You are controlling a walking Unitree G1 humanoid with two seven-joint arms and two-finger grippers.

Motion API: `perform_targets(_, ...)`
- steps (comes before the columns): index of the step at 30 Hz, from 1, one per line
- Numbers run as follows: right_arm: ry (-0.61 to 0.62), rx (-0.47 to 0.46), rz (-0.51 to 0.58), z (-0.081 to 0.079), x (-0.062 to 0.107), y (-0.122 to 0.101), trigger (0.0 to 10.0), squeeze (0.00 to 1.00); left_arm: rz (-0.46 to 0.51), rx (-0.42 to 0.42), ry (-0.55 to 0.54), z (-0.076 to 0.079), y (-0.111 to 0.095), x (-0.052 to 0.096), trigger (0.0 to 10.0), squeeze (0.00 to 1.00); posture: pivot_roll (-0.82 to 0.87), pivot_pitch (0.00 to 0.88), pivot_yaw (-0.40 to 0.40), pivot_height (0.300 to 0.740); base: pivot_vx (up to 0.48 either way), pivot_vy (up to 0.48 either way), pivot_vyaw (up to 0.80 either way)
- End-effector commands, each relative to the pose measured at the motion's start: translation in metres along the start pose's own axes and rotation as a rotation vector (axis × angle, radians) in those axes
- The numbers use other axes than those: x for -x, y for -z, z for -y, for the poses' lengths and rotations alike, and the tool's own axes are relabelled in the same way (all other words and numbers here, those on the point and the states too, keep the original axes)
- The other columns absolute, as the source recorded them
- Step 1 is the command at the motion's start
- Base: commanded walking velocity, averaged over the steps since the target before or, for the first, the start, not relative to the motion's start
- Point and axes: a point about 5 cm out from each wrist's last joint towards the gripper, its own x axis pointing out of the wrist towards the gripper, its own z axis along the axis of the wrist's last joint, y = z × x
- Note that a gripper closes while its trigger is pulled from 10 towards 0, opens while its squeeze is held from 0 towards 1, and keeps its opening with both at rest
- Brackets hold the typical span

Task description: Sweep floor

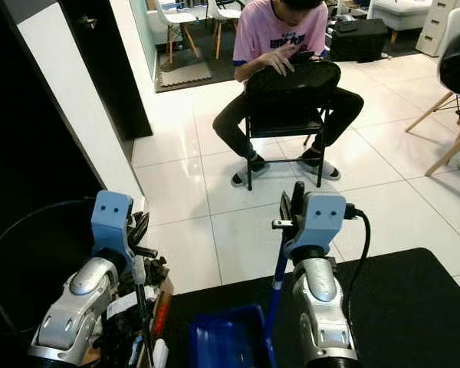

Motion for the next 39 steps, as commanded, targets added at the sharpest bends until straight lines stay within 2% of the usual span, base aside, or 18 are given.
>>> perform_targets(1,-0.011,-0.009,0.045,-0.0056,-0.0014,-0.0054,10.0,0.00,0.027,-0.027,-0.030,-0.0040,-0.0068,0.0010,10.0,0.00,-0.07,0.106,0.131,0.740,0.000,0.000,0.00)
perform_targets(10,-0.030,-0.011,0.058,-0.0100,-0.0044,-0.0067,10.0,0.00,0.026,-0.044,-0.018,-0.0005,-0.0056,0.0023,10.0,0.00,-0.07,0.103,0.128,0.740,0.000,0.000,0.00)
perform_targets(24,-0.044,0.013,0.062,-0.0113,-0.0064,-0.0066,10.0,0.00,0.034,-0.028,-0.010,0.0030,-0.0063,0.0028,10.0,0.00,-0.07,0.106,0.127,0.740,0.000,0.000,0.00)
perform_targets(39,-0.058,0.017,0.060,-0.0130,-0.0073,-0.0059,10.0,0.00,0.052,-0.003,-0.001,0.0046,-0.0105,0.0018,10.0,0.00,-0.07,0.111,0.127,0.740,0.000,0.000,0.74)
